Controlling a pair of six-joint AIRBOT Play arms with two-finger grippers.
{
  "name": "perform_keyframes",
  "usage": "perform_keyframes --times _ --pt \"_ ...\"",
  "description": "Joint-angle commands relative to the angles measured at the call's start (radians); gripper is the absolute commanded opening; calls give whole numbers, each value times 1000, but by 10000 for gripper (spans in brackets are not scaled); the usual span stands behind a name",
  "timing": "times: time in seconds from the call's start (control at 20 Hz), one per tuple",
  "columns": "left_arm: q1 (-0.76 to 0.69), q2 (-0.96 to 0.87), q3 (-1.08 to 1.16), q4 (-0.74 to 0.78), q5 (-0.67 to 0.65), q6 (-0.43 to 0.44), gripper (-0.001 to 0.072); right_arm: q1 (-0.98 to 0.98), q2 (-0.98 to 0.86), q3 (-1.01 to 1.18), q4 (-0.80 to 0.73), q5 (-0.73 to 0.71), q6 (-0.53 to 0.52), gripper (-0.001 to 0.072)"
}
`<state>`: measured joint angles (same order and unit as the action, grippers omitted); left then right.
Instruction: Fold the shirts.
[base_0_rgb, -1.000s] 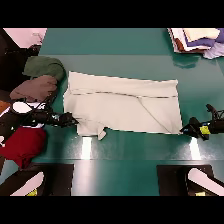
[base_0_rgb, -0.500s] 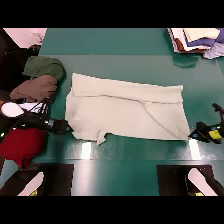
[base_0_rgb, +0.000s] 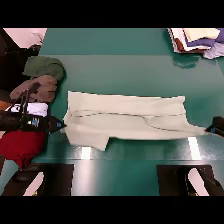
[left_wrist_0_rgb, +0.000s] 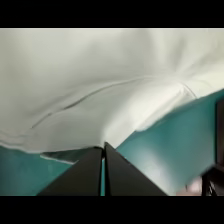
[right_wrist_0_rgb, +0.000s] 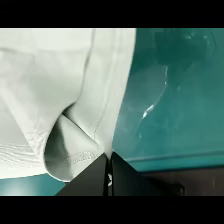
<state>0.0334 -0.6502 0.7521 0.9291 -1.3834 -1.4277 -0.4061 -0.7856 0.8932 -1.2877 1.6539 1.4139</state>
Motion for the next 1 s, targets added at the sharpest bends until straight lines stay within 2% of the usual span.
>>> perform_keyframes --times 0.0,0.15,0.4,0.65,0.7,0.75,0.8,0.9,0.95 --pt "0 -88 24 8 209 29 26 94 -146 92 39 -103 12 12" --pt "1 -296 68 5 277 93 27 188 -330 187 38 -165 60 12" --pt "0 -639 254 4 372 101 27 277 -558 345 39 -232 101 12" --pt "1 -789 422 4 407 100 30 293 -714 469 51 -265 112 15" --pt "0 -792 440 4 407 100 218 283 -737 494 86 -287 111 32" --pt "0 -792 453 4 404 100 501 266 -755 517 142 -312 111 185" --pt "1 -791 469 7 401 100 626 240 -773 544 211 -325 104 323" --pt "1 -790 515 8 354 100 608 188 -793 585 333 -278 24 349" --pt "0 -790 540 7 310 100 607 164 -792 587 347 -232 -3 360"
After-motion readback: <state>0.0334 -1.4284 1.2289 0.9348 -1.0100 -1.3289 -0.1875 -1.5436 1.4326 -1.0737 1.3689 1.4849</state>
